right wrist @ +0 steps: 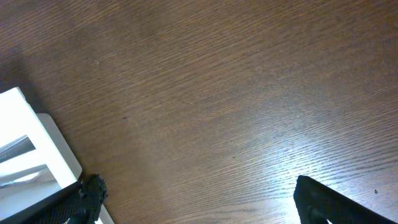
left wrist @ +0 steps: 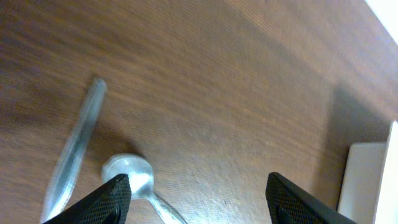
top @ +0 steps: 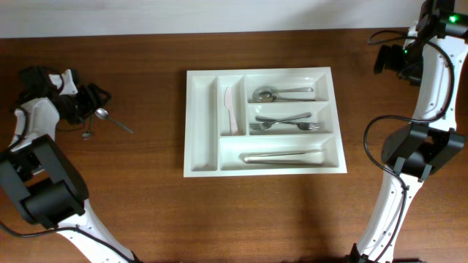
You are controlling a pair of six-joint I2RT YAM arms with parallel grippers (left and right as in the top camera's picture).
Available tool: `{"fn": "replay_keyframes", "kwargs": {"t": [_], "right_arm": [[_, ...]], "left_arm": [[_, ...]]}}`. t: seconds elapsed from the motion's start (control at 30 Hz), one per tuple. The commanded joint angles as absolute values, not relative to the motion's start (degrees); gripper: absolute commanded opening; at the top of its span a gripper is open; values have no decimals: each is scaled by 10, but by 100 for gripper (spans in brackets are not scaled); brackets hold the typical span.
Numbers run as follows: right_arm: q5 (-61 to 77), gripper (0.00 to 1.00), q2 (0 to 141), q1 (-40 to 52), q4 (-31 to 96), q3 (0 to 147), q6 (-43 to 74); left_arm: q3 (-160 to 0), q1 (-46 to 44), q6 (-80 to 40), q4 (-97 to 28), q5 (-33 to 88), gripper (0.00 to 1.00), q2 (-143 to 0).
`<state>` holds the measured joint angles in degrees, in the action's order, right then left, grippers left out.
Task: Pack container
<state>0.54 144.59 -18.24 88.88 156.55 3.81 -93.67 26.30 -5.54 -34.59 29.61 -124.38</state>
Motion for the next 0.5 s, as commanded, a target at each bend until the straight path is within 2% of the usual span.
{"fn": "replay_keyframes", "kwargs": {"t": [0.0,0.47], "right_arm": [[9,99,1435,-180,889,1574,34],[9,99,1435,-180,889,1574,34]], "left_arm": [[-950,281,-46,-336,307,72,-1249],[-948,286,-42,-317,307,70,-1278]]}}
